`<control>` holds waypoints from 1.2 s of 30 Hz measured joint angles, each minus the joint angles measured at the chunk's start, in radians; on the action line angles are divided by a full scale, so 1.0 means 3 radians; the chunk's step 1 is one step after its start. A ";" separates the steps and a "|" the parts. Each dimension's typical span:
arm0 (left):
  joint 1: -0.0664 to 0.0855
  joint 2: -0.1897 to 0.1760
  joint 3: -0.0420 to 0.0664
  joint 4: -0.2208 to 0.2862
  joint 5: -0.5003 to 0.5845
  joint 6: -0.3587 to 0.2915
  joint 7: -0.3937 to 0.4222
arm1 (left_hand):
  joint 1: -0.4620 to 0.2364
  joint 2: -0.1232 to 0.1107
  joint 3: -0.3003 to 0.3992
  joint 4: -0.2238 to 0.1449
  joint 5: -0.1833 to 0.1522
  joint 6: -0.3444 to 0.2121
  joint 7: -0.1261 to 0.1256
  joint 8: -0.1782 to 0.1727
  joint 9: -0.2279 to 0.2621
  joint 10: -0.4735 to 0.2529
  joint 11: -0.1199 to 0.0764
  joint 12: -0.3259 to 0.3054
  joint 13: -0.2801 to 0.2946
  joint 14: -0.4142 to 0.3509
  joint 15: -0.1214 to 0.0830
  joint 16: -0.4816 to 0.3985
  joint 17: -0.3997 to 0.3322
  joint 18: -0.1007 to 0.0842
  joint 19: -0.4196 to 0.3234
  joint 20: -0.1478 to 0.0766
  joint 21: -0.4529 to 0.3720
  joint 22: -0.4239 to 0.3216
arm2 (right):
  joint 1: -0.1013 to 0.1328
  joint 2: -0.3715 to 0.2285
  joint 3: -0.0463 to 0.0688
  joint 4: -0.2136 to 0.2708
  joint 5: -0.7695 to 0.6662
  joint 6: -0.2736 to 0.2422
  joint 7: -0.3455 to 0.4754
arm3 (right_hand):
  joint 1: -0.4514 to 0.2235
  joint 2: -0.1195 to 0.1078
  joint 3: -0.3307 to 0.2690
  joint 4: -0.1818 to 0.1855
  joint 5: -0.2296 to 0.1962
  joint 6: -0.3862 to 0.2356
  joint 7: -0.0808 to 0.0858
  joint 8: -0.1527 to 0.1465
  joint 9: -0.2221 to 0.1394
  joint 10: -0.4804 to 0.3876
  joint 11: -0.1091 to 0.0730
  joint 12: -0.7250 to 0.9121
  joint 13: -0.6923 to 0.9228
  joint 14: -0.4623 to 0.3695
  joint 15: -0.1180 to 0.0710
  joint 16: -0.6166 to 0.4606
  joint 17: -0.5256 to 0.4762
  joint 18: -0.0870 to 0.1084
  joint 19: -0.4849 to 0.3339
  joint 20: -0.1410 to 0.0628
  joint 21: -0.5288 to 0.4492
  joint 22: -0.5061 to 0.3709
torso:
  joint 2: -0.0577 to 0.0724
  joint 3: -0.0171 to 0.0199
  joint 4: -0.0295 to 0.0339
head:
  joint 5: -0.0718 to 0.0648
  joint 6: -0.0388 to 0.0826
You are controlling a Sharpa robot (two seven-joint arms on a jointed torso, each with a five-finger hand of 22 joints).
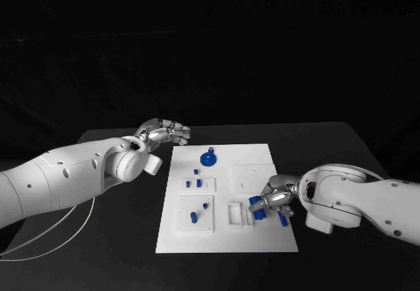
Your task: Assemble the parts on the task board
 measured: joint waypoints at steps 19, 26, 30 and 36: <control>0.0001 -0.0004 0.0000 0.0022 0.0000 0.0003 -0.0007 | 0.0000 0.0000 0.0000 0.0000 0.0000 0.0000 0.0000 0.0000 0.0000 0.0000 0.0000 0.0000 0.0000 0.0000 0.0000 0.0000 0.0008 0.0000 0.0000 0.0000 0.0000 0.0003 | 0.0008 0.0319 -0.0006 -0.0154 0.0208 -0.0034 -0.0101 | -0.0172 -0.0015 0.0017 0.0017 0.0000 0.0047 -0.0009 0.0003 -0.0020 0.0012 -0.0012 -0.0013 -0.0003 0.0021 -0.0008 0.0000 0.0016 0.0000 0.0001 0.0024 0.0019 0.0002 | 0.0002 -0.0004 0.0003 | 0.0003 -0.0011; 0.0001 -0.0003 0.0000 0.0032 0.0000 0.0004 -0.0009 | 0.0000 0.0000 0.0000 0.0000 0.0000 0.0000 0.0000 0.0000 0.0000 0.0000 0.0000 0.0000 0.0000 0.0000 0.0000 0.0000 0.0010 0.0000 0.0000 0.0000 0.0000 0.0002 | 0.0008 0.0390 -0.0038 -0.0200 0.0216 -0.0020 -0.0116 | -0.0184 -0.0003 0.0017 0.0017 0.0000 0.0049 -0.0007 0.0003 -0.0020 0.0012 -0.0012 -0.0013 -0.0003 0.0021 -0.0008 0.0000 0.0019 0.0000 0.0006 0.0029 0.0019 0.0002 | 0.0004 -0.0002 0.0005 | 0.0009 -0.0024; 0.0001 -0.0004 0.0000 0.0035 0.0000 0.0005 -0.0010 | 0.0000 0.0000 0.0000 0.0000 0.0000 0.0000 0.0000 0.0000 -0.0001 0.0000 0.0000 0.0000 0.0000 0.0000 0.0000 0.0000 0.0012 0.0000 0.0000 0.0000 0.0000 0.0005 | 0.0008 0.0400 -0.0057 -0.0212 0.0216 -0.0002 -0.0121 | -0.0186 -0.0001 0.0017 0.0017 -0.0001 0.0049 -0.0007 0.0003 -0.0020 0.0012 -0.0012 -0.0013 -0.0003 0.0021 -0.0008 0.0000 0.0019 0.0000 0.0006 0.0029 0.0019 0.0002 | 0.0004 0.0000 0.0004 | 0.0016 -0.0031; 0.0001 -0.0004 0.0000 0.0037 0.0001 0.0006 -0.0011 | 0.0000 0.0000 0.0000 0.0000 0.0000 0.0000 0.0000 0.0000 -0.0003 0.0000 0.0000 0.0000 0.0000 0.0000 0.0000 0.0000 0.0013 0.0000 0.0000 0.0000 -0.0013 0.0005 | 0.0002 0.0413 -0.0074 -0.0217 0.0213 0.0023 -0.0127 | -0.0186 -0.0001 0.0017 0.0017 -0.0001 0.0049 -0.0007 0.0003 -0.0023 0.0012 -0.0012 -0.0016 -0.0002 0.0021 -0.0008 -0.0013 0.0019 0.0000 0.0006 0.0029 0.0019 0.0002 | 0.0004 0.0000 0.0002 | 0.0021 -0.0042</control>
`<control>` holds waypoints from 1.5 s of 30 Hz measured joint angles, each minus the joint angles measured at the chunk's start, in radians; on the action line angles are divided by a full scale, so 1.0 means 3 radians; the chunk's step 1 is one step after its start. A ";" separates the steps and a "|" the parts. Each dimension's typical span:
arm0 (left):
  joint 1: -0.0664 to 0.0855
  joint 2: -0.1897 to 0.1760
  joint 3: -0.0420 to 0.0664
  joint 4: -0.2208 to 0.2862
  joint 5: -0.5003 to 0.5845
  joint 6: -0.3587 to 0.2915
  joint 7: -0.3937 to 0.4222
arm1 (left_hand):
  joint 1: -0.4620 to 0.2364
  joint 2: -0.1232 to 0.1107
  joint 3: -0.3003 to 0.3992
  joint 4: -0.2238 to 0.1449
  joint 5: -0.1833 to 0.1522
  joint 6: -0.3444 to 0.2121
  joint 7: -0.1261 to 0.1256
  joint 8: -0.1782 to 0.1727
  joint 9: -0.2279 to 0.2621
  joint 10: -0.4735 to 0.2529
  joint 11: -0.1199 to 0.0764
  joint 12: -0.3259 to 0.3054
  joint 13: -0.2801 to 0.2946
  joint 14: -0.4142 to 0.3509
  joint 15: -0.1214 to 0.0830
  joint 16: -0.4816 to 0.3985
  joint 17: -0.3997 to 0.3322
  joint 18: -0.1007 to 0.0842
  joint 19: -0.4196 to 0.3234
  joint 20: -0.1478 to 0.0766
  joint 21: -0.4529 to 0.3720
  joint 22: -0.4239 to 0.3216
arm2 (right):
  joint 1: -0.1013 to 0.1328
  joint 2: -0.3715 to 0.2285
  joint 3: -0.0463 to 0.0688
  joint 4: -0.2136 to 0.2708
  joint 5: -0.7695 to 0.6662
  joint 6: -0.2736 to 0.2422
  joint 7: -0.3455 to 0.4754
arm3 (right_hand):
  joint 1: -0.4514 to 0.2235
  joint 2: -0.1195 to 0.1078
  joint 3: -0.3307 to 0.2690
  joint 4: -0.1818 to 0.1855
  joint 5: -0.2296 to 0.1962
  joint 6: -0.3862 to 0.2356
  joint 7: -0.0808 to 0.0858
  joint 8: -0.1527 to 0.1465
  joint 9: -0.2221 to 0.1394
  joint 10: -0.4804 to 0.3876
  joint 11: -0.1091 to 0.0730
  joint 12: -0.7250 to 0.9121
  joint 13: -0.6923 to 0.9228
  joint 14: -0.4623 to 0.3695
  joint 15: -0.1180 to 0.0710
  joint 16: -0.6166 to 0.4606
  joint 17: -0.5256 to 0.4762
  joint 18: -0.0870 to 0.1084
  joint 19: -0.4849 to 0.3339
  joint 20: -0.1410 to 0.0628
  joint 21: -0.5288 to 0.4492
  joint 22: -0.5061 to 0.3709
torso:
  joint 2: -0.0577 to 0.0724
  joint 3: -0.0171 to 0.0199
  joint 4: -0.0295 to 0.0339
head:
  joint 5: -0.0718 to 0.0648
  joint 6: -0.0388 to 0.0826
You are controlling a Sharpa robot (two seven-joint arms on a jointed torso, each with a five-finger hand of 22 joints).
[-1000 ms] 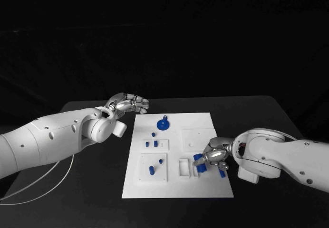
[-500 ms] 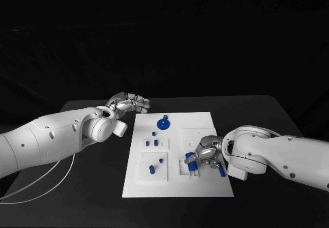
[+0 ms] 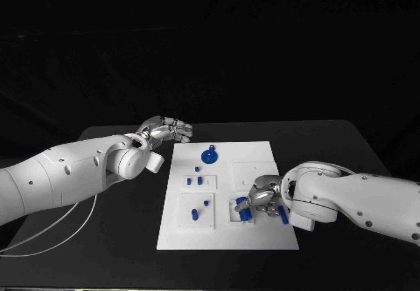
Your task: Assemble the parts on the task board
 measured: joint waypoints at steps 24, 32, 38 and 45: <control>0.0000 0.0001 0.0000 -0.0003 0.0000 0.0006 -0.0003 | 0.0000 0.0000 0.0008 0.0010 0.0000 0.0000 0.0000 0.0000 0.0001 0.0000 0.0000 0.0000 0.0000 0.0000 0.0000 -0.0013 0.0010 0.0000 0.0000 0.0000 0.0000 0.0003 | -0.0028 0.0049 0.0002 -0.0031 -0.0010 -0.0007 0.0009 | -0.0344 -0.0156 -0.0300 0.0055 -0.0010 0.0026 0.0015 -0.0010 -0.0005 0.0000 0.0000 -0.0022 0.0002 -0.0002 -0.0001 -0.0014 0.0019 0.0000 -0.0020 -0.0005 0.0000 -0.0001 | 0.0000 0.0000 -0.0001 | 0.0025 -0.0014; 0.0000 0.0002 0.0000 -0.0003 0.0000 0.0009 -0.0006 | 0.0000 0.0000 0.0000 0.0018 0.0000 0.0000 0.0000 0.0000 0.0001 0.0000 0.0000 0.0000 0.0000 0.0000 0.0000 -0.0013 0.0013 0.0000 0.0000 0.0000 0.0000 0.0006 | -0.0032 0.0046 0.0004 -0.0029 -0.0010 -0.0026 0.0016 | -0.0436 -0.0061 -0.0705 -0.0207 -0.0010 0.0008 0.0033 -0.0038 0.0011 -0.0031 -0.0006 -0.0035 0.0010 -0.0026 -0.0013 -0.0051 0.0030 0.0000 -0.0085 -0.0038 0.0000 -0.0001 | -0.0001 0.0000 -0.0002 | 0.0033 -0.0019; 0.0000 0.0003 0.0000 -0.0004 0.0000 0.0011 -0.0008 | 0.0000 0.0000 0.0000 0.0018 0.0000 0.0000 0.0000 0.0000 -0.0002 0.0000 0.0000 0.0000 0.0000 0.0000 0.0000 -0.0013 0.0016 0.0000 0.0000 0.0000 0.0000 0.0006 | -0.0039 0.0017 0.0001 -0.0006 -0.0022 -0.0046 0.0046 | -0.0408 -0.0005 -0.0772 -0.0273 -0.0010 0.0008 0.0032 -0.0053 0.0010 -0.0031 -0.0006 -0.0035 0.0010 -0.0028 -0.0011 -0.0065 0.0034 0.0000 -0.0090 -0.0042 -0.0018 -0.0001 | -0.0001 0.0000 -0.0002 | 0.0035 -0.0019; 0.0000 0.0000 0.0000 -0.0007 0.0000 0.0013 -0.0009 | -0.0011 0.0012 0.0000 0.0018 0.0000 0.0000 0.0000 0.0000 -0.0002 0.0000 0.0000 0.0000 0.0000 0.0000 0.0000 -0.0013 0.0018 0.0000 0.0000 0.0000 0.0000 0.0007 | -0.0045 -0.0090 -0.0002 0.0077 -0.0057 -0.0021 0.0182 | -0.0215 0.0061 -0.0771 -0.0509 -0.0010 0.0005 0.0030 -0.0048 0.0018 -0.0031 -0.0006 -0.0048 0.0013 -0.0028 -0.0011 -0.0065 0.0041 0.0000 -0.0103 -0.0044 -0.0019 -0.0001 | -0.0001 0.0001 -0.0002 | 0.0035 -0.0010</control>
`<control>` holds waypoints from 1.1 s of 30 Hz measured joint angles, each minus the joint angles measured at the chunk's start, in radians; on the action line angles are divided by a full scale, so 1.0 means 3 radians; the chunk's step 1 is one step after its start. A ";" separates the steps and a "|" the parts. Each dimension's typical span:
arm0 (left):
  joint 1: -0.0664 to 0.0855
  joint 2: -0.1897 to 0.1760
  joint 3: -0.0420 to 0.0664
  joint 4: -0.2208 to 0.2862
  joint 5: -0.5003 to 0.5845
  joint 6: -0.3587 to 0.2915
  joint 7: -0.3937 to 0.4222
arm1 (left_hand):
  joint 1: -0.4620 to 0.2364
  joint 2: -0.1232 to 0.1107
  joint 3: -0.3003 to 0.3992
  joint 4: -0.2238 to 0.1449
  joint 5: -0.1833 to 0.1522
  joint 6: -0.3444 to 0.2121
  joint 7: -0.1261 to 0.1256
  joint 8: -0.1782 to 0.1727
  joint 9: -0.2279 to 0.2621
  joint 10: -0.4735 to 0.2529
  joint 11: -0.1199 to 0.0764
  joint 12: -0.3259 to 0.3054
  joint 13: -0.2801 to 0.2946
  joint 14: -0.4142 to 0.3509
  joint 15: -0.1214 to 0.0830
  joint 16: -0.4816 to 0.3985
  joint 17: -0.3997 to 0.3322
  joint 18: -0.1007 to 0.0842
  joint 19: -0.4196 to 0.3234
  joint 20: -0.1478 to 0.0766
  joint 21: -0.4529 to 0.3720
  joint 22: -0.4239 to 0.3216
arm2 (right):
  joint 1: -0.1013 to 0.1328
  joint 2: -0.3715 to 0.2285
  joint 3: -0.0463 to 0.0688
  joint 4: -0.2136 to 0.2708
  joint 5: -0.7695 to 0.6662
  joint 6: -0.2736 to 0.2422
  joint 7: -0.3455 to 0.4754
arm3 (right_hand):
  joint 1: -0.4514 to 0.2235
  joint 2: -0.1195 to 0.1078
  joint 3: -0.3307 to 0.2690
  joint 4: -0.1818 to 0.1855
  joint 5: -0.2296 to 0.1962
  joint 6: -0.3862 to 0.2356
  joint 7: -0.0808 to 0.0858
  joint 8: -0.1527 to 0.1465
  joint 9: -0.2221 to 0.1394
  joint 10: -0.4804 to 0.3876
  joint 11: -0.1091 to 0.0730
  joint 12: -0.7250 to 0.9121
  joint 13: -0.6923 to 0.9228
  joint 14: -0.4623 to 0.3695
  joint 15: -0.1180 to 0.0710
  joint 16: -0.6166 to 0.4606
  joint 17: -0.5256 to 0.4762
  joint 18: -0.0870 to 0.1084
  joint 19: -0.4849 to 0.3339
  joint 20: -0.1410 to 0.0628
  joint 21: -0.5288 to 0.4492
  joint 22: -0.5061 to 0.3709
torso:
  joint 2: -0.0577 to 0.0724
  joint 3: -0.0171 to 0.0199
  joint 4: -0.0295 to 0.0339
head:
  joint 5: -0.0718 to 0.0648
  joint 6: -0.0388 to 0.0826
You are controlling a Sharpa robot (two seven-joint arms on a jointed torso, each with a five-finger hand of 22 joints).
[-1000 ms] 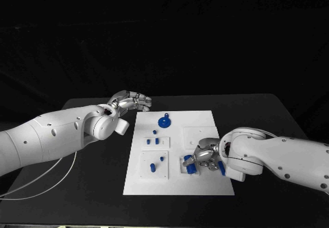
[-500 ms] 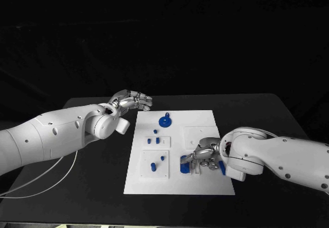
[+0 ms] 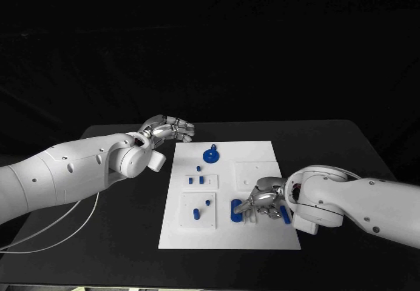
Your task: Assemble the parts on the task board
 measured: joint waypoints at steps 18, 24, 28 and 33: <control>0.0000 -0.0002 0.0000 -0.0002 0.0000 0.0010 -0.0006 | 0.0000 0.0000 0.0000 0.0000 0.0000 0.0000 0.0000 0.0000 0.0000 0.0000 0.0000 0.0000 0.0000 0.0000 0.0000 -0.0013 0.0006 0.0000 0.0000 0.0000 0.0000 0.0004 | -0.0003 -0.0027 -0.0002 0.0043 -0.0036 0.0119 0.0181 | 0.0319 0.0042 0.0175 -0.0230 0.0000 0.0035 -0.0020 0.0000 -0.0010 0.0013 -0.0012 0.0000 -0.0005 0.0016 -0.0014 -0.0026 0.0007 0.0000 0.0045 0.0018 0.0000 0.0000 | -0.0001 0.0000 -0.0002 | -0.0007 0.0020; 0.0000 -0.0002 0.0000 -0.0001 0.0000 0.0012 -0.0007 | 0.0000 0.0000 0.0000 0.0000 0.0000 0.0000 0.0000 0.0000 0.0000 0.0000 0.0000 0.0000 0.0000 0.0000 0.0000 -0.0013 0.0011 0.0000 0.0000 0.0000 0.0000 0.0004 | -0.0003 -0.0015 -0.0002 0.0040 -0.0057 0.0125 0.0178 | 0.0358 0.0046 0.0333 -0.0170 0.0000 0.0053 -0.0025 0.0000 -0.0013 0.0037 -0.0012 0.0000 -0.0007 0.0017 -0.0013 -0.0026 0.0016 0.0000 0.0063 0.0036 0.0000 0.0000 | 0.0000 -0.0001 0.0000 | -0.0009 0.0017; 0.0000 -0.0005 0.0000 -0.0001 0.0000 0.0013 -0.0008 | 0.0000 0.0000 -0.0009 0.0009 0.0000 0.0000 0.0000 0.0000 0.0001 0.0000 0.0000 0.0000 0.0000 0.0000 0.0000 -0.0013 0.0011 0.0000 0.0000 0.0000 0.0000 0.0007 | -0.0003 -0.0011 -0.0002 0.0034 -0.0078 0.0121 0.0169 | 0.0371 0.0059 0.0433 -0.0097 0.0000 0.0053 -0.0025 0.0000 -0.0012 0.0037 -0.0012 0.0000 -0.0009 0.0026 -0.0012 -0.0026 0.0021 -0.0001 0.0071 0.0045 0.0000 0.0000 | 0.0000 -0.0002 0.0002 | -0.0012 0.0010; 0.0000 -0.0006 0.0000 -0.0001 0.0000 0.0014 -0.0009 | 0.0000 0.0000 -0.0002 0.0016 0.0000 0.0000 0.0000 0.0000 0.0000 0.0000 0.0000 0.0000 0.0000 0.0000 0.0000 -0.0013 0.0015 0.0000 0.0000 0.0000 0.0000 0.0007 | -0.0003 -0.0011 -0.0002 0.0019 -0.0099 0.0117 0.0153 | 0.0301 0.0127 0.0593 0.0101 0.0000 0.0073 -0.0026 -0.0001 -0.0016 0.0038 -0.0012 -0.0013 -0.0010 0.0034 -0.0019 -0.0026 0.0030 0.0000 0.0076 0.0049 0.0000 0.0000 | 0.0000 -0.0003 0.0002 | -0.0012 0.0010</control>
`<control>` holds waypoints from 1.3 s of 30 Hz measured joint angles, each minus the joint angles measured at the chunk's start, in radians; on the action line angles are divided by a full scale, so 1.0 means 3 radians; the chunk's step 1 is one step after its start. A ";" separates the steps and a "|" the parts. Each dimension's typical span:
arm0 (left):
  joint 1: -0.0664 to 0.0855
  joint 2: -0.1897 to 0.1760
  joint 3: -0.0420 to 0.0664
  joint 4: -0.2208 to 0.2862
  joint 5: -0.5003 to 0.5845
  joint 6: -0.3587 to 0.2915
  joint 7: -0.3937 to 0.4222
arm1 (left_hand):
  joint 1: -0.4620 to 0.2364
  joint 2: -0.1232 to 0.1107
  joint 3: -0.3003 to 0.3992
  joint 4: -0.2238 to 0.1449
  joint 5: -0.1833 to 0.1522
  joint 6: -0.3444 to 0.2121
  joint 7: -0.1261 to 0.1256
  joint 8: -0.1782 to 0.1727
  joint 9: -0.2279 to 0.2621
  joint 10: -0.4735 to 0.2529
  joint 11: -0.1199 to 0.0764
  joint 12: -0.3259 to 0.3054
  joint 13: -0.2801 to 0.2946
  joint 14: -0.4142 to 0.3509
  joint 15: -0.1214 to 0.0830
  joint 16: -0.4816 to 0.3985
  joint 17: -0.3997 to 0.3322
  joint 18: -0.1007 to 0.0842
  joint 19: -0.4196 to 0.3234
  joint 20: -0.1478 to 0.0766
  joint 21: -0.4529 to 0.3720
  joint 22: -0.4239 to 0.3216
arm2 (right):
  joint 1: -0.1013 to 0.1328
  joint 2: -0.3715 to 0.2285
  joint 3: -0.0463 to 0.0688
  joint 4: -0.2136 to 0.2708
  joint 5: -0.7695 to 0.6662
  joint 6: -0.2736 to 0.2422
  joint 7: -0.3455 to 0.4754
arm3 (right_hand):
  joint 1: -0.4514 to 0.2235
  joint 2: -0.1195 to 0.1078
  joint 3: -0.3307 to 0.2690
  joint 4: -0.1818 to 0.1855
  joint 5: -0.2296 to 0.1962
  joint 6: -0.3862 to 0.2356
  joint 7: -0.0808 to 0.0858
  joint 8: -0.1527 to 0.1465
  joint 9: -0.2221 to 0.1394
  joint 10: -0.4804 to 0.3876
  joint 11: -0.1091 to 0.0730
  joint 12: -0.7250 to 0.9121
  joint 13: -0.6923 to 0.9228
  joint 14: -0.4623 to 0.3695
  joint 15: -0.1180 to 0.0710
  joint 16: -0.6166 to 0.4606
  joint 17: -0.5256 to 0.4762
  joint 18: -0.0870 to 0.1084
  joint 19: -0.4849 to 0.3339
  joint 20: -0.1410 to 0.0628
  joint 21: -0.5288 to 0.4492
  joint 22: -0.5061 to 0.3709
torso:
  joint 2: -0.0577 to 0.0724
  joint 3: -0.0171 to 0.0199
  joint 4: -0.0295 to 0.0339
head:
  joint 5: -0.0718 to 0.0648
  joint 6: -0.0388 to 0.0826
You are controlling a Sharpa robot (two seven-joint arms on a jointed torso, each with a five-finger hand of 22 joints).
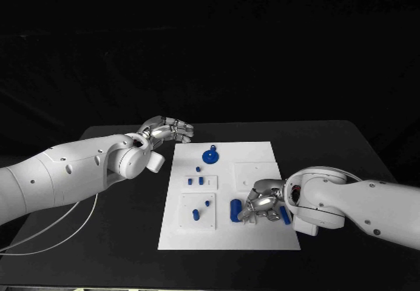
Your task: Assemble the parts on the task board
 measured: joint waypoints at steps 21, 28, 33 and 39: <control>0.0000 -0.0004 0.0000 0.0001 0.0000 0.0021 -0.0006 | -0.0028 0.0028 -0.0001 0.0033 0.0000 -0.0009 -0.0009 0.0000 -0.0005 -0.0012 -0.0012 0.0000 0.0000 0.0000 0.0000 -0.0024 0.0017 0.0000 0.0000 0.0000 -0.0013 0.0009 | 0.0000 -0.0004 0.0000 -0.0028 0.0156 0.0311 -0.0019 | -0.0183 -0.0190 0.0209 0.0100 0.0000 0.0001 0.0000 0.0000 0.0001 0.0012 -0.0012 0.0000 0.0009 0.0005 0.0006 0.0000 0.0023 0.0000 0.0000 0.0001 0.0013 0.0003 | 0.0001 0.0002 -0.0003 | 0.0004 0.0000; 0.0000 -0.0004 0.0000 0.0000 0.0000 0.0024 -0.0008 | -0.0028 0.0028 -0.0001 0.0033 0.0000 -0.0009 -0.0009 0.0000 -0.0005 -0.0012 -0.0012 0.0000 0.0000 0.0000 0.0000 -0.0024 0.0021 0.0000 0.0000 0.0000 -0.0013 0.0009 | 0.0000 -0.0019 0.0000 -0.0026 0.0172 0.0316 -0.0010 | -0.0208 -0.0233 0.0044 0.0026 0.0000 0.0001 0.0000 0.0000 0.0008 0.0012 -0.0012 0.0000 0.0011 0.0006 0.0006 -0.0013 0.0026 0.0000 0.0000 0.0001 0.0013 0.0003 | 0.0001 0.0002 -0.0002 | 0.0003 -0.0001; 0.0000 -0.0004 0.0000 0.0000 0.0000 0.0026 -0.0009 | -0.0028 0.0028 -0.0001 0.0033 0.0000 -0.0009 -0.0008 0.0000 -0.0005 -0.0012 -0.0012 0.0000 0.0000 0.0000 0.0000 -0.0024 0.0023 0.0000 0.0000 0.0000 -0.0013 0.0008 | 0.0000 -0.0044 0.0000 -0.0018 0.0172 0.0302 0.0008 | -0.0223 -0.0218 0.0032 0.0013 0.0000 0.0001 0.0000 0.0000 0.0011 0.0012 -0.0012 0.0000 0.0011 0.0006 0.0007 -0.0013 0.0029 0.0000 0.0000 0.0001 0.0013 0.0002 | 0.0000 0.0002 -0.0002 | 0.0003 -0.0002; 0.0000 -0.0004 0.0000 -0.0001 0.0000 0.0027 -0.0010 | -0.0028 0.0028 -0.0001 0.0033 0.0000 -0.0008 -0.0008 0.0000 -0.0004 -0.0012 -0.0012 0.0000 0.0000 0.0000 0.0000 -0.0024 0.0023 0.0000 0.0000 0.0000 -0.0013 0.0012 | 0.0010 -0.0200 0.0002 0.0045 0.0164 0.0244 0.0064 | -0.0178 -0.0173 0.0018 -0.0040 0.0000 0.0001 0.0000 0.0000 0.0016 0.0012 -0.0012 0.0000 0.0011 0.0010 0.0011 -0.0013 0.0033 0.0000 0.0004 0.0006 0.0013 0.0002 | 0.0000 0.0002 -0.0002 | 0.0004 0.0007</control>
